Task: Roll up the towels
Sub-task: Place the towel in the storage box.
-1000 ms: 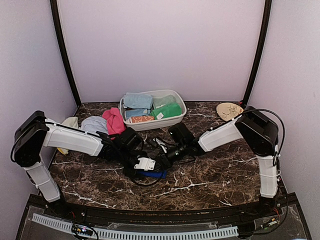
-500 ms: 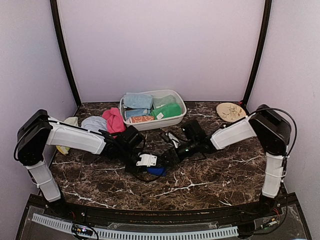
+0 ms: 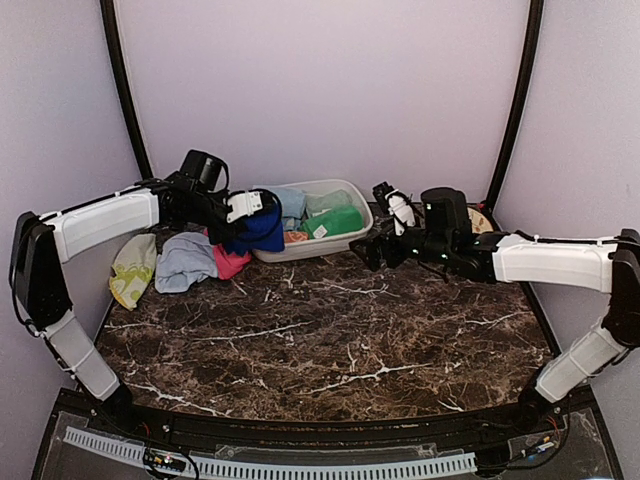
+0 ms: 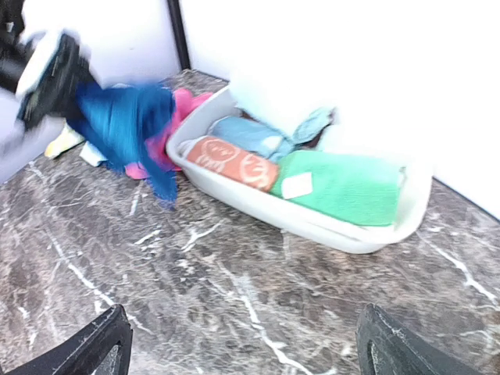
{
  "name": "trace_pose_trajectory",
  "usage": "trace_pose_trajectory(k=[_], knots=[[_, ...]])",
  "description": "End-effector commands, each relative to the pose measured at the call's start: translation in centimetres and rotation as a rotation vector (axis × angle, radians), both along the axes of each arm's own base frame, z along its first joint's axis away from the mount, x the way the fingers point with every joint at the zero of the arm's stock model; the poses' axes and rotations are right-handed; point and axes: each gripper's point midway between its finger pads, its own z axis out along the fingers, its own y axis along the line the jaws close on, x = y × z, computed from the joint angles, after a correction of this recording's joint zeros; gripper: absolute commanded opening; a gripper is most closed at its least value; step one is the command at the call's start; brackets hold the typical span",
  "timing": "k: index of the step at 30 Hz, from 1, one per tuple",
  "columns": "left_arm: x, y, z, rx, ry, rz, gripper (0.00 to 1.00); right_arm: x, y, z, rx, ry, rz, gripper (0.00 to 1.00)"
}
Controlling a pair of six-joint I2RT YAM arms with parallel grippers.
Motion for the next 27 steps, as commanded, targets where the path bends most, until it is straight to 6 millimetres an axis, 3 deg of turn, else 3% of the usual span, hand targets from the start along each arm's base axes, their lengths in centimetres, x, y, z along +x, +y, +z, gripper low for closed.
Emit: trace_pose_trajectory(k=[1,6,10,13,17,21,24,27], knots=[[6.4,3.0,5.7,0.032,-0.229,0.081,0.0,0.5,-1.8,-1.1,-0.051,-0.026,-0.062,1.0],[14.2,4.6,10.6,0.042,-0.445,0.179,0.0,0.5,-1.8,-2.3,-0.06,-0.01,-0.061,1.0],[17.7,3.3,12.8,-0.003,-0.536,0.184,0.0,0.7,-1.8,-3.6,-0.077,0.004,-0.06,1.0],[18.5,1.2,8.6,-0.015,-0.409,0.14,0.0,0.9,-1.9,-4.7,-0.09,0.022,-0.063,1.0],[16.5,-1.5,0.3,0.029,-0.181,0.069,0.0,0.8,-2.2,-5.5,-0.089,0.034,-0.069,1.0],[15.5,-1.4,-5.9,0.097,-0.025,0.065,0.0,0.5,-2.8,-5.8,-0.083,0.045,-0.075,1.0],[15.3,-1.0,-7.9,0.135,0.023,0.068,0.0,0.2,-3.1,-5.8,-0.074,0.052,-0.076,1.0],[15.1,-1.0,-8.6,0.148,0.033,0.057,0.0,0.1,-3.3,-6.0,-0.072,0.063,-0.081,1.0]])
